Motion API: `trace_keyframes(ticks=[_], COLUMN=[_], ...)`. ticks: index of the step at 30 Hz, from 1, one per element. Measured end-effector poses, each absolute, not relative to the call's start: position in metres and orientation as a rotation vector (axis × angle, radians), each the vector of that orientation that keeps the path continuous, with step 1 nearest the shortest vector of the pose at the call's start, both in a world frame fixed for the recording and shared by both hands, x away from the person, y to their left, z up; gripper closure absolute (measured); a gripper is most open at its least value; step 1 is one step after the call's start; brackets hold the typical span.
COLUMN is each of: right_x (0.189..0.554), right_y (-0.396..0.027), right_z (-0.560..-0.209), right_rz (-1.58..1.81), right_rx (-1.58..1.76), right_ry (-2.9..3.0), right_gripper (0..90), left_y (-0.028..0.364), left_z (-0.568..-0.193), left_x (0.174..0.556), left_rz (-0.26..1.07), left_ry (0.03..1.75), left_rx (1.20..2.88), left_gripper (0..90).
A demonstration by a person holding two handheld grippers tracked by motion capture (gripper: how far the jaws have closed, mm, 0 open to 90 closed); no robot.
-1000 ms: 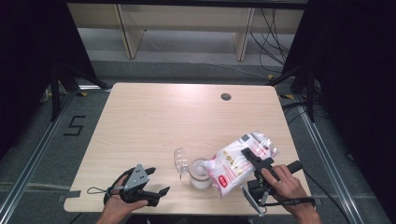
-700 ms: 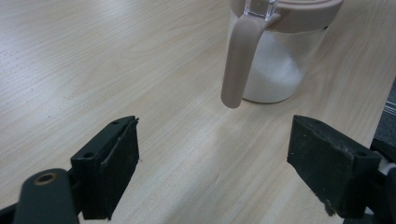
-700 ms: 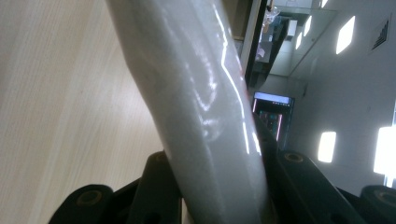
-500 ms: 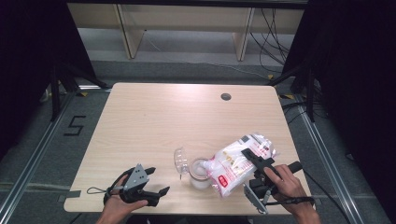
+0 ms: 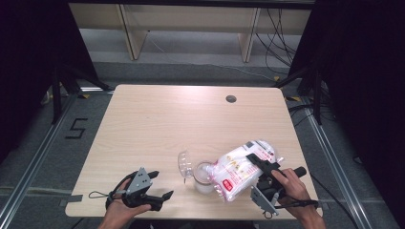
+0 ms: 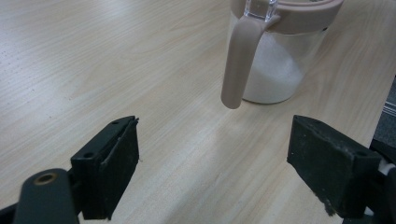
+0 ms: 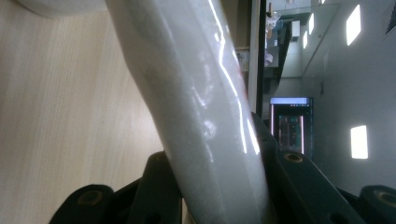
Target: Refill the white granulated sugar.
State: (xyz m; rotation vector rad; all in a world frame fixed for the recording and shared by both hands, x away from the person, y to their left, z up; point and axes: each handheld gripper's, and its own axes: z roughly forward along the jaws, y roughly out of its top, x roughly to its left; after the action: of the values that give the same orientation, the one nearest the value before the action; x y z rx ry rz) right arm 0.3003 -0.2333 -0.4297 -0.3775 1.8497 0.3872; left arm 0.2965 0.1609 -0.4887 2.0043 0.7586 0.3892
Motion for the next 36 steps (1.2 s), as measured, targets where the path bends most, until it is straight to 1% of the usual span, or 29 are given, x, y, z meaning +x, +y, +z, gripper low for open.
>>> trace_keyframes(ticks=[4,7,9,11,13,15,18,20,21,22,26,29,30,31,36], right_x=[0.301,0.303,0.303,0.304,0.303,0.305,0.305,0.309,0.309,0.306,0.308,0.307,0.309,0.308,0.309], right_y=[-0.236,-0.237,-0.238,-0.238,-0.239,-0.239,-0.24,-0.24,-0.241,-0.241,-0.24,-0.241,-0.241,-0.242,-0.242], right_z=[-0.431,-0.43,-0.436,-0.434,-0.438,-0.435,-0.438,-0.436,-0.439,-0.44,-0.438,-0.441,-0.439,-0.441,-0.44], right_rz=[0.443,0.448,0.514,0.517,0.562,0.545,0.609,0.62,0.661,0.647,0.631,0.677,0.666,0.699,0.704], right_rx=[-0.343,-0.36,-0.283,-0.317,-0.255,-0.298,-0.242,-0.293,-0.264,-0.216,-0.257,-0.199,-0.23,-0.18,-0.191], right_ry=[1.862,1.864,1.897,1.898,1.913,1.903,1.912,1.904,1.899,1.927,1.919,1.94,1.929,1.944,1.952], right_gripper=[72.3,72.4,72.5,72.7,72.8,73.0,73.2,73.4,73.5,73.6,74.0,74.2,74.2,74.3,74.5], left_y=[0.162,0.16,0.161,0.161,0.161,0.161,0.161,0.161,0.161,0.161,0.161,0.161,0.161,0.161,0.161], left_z=[-0.489,-0.489,-0.489,-0.489,-0.489,-0.489,-0.489,-0.489,-0.489,-0.489,-0.489,-0.489,-0.489,-0.489,-0.489], left_x=[0.297,0.296,0.297,0.296,0.296,0.297,0.296,0.297,0.296,0.296,0.296,0.296,0.296,0.296,0.296], left_rz=[0.398,0.385,0.384,0.39,0.384,0.383,0.386,0.384,0.384,0.388,0.387,0.386,0.386,0.387,0.387], left_ry=[0.755,0.758,0.757,0.758,0.758,0.757,0.758,0.757,0.758,0.757,0.756,0.758,0.758,0.758,0.758], left_rx=[2.02,1.997,2.005,2.001,1.995,1.992,1.997,1.991,1.995,1.997,1.996,1.995,1.996,1.995,1.995], left_gripper=[16.3,16.3,16.3,16.3,16.3,16.3,16.3,16.3,16.3,16.3,16.3,16.3,16.3,16.3,16.3])
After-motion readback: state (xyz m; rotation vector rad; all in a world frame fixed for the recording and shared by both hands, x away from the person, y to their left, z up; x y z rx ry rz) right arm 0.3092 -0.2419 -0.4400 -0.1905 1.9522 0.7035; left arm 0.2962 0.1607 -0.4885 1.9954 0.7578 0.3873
